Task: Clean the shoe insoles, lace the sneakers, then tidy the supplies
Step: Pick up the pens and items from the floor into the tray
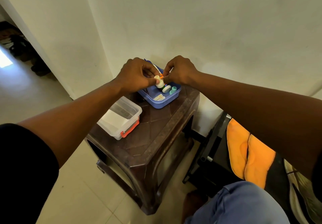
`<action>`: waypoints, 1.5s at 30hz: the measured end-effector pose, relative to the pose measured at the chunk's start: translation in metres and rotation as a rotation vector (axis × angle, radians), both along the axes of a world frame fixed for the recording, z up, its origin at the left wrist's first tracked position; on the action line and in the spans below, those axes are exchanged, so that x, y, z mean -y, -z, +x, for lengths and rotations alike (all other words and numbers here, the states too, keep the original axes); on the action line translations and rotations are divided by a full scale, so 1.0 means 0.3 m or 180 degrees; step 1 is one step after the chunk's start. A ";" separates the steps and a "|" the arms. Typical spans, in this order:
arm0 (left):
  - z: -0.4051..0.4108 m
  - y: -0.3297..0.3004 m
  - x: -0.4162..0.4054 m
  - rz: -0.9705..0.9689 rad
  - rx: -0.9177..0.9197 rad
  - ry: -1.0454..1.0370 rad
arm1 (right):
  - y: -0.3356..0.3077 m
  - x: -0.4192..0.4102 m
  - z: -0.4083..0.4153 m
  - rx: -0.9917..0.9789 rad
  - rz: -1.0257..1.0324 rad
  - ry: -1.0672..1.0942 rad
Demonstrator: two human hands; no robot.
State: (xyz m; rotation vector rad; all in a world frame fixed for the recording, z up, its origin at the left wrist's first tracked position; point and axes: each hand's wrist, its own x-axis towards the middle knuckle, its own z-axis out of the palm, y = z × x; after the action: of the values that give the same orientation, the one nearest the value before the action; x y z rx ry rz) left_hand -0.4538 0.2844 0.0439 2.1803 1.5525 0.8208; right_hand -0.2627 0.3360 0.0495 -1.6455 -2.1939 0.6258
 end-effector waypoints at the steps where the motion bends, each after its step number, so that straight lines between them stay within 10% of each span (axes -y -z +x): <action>1: -0.008 0.002 -0.009 0.0050 -0.0202 -0.0117 | 0.003 0.002 0.000 0.0010 0.0019 -0.0002; 14: -0.010 0.077 -0.062 0.0594 -0.1660 -0.0696 | -0.057 0.037 0.040 0.0613 0.0152 -0.0258; 31: -0.042 0.072 -0.009 0.0399 -0.0404 -0.0711 | -0.113 0.113 -0.031 0.1750 0.0491 -0.0852; 45: 0.006 0.030 0.014 0.0044 0.0438 -0.0214 | -0.141 0.084 -0.046 -0.0320 0.0109 0.0033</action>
State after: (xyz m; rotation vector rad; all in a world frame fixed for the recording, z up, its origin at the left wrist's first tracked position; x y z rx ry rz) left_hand -0.4519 0.2803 0.0348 2.0438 1.5633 0.9833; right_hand -0.2765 0.3109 0.0918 -1.5724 -2.1124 0.6501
